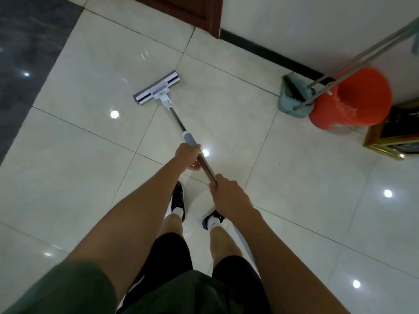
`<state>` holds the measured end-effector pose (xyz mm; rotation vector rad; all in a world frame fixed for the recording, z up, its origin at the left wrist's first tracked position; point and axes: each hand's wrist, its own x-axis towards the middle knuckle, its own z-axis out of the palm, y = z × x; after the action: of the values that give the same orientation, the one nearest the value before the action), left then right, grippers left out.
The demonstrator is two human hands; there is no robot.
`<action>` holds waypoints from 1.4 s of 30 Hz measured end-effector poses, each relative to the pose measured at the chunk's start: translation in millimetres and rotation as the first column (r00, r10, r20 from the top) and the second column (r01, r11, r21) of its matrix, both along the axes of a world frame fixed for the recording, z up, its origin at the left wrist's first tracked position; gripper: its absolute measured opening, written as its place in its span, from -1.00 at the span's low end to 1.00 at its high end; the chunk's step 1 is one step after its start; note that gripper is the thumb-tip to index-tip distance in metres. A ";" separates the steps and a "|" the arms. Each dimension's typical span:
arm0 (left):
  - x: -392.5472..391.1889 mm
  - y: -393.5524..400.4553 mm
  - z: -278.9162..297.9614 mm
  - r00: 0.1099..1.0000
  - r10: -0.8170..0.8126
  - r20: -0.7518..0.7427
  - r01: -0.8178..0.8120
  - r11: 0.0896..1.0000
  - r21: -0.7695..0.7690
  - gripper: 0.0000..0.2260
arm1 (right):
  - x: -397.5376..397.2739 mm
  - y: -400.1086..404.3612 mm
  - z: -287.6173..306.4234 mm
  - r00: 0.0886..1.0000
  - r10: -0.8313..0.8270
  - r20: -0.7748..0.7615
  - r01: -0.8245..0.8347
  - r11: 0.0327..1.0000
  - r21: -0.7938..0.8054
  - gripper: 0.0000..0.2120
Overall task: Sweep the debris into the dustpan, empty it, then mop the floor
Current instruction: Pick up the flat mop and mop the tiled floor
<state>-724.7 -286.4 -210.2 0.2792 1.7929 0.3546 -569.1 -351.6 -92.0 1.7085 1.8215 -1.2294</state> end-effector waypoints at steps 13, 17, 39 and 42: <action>90.6 -13.2 27.3 0.590 -0.666 -0.456 0.781 0.615 0.113 -0.58 | 110.0 36.9 48.9 0.964 0.175 0.199 -0.209 0.964 0.163 -0.84; 90.1 17.9 22.3 0.459 -0.698 -0.549 0.864 0.495 0.094 -0.47 | 111.1 75.5 61.9 0.922 0.262 0.285 -0.327 0.920 0.214 -0.86; 76.6 286.2 85.2 0.388 -0.629 -0.674 0.914 0.356 0.194 -0.83 | 104.3 289.2 121.6 0.846 -0.488 -0.213 0.529 0.816 0.232 -0.60; 85.6 303.6 84.4 0.371 -0.639 -0.674 0.917 0.365 0.160 -0.81 | 105.3 321.6 113.1 0.613 -0.689 -0.385 0.772 0.627 0.107 -0.46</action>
<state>-639.1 17.2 -125.7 1.7910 1.7481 -0.0099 -463.9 -30.0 21.1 2.7408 1.4803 -1.6940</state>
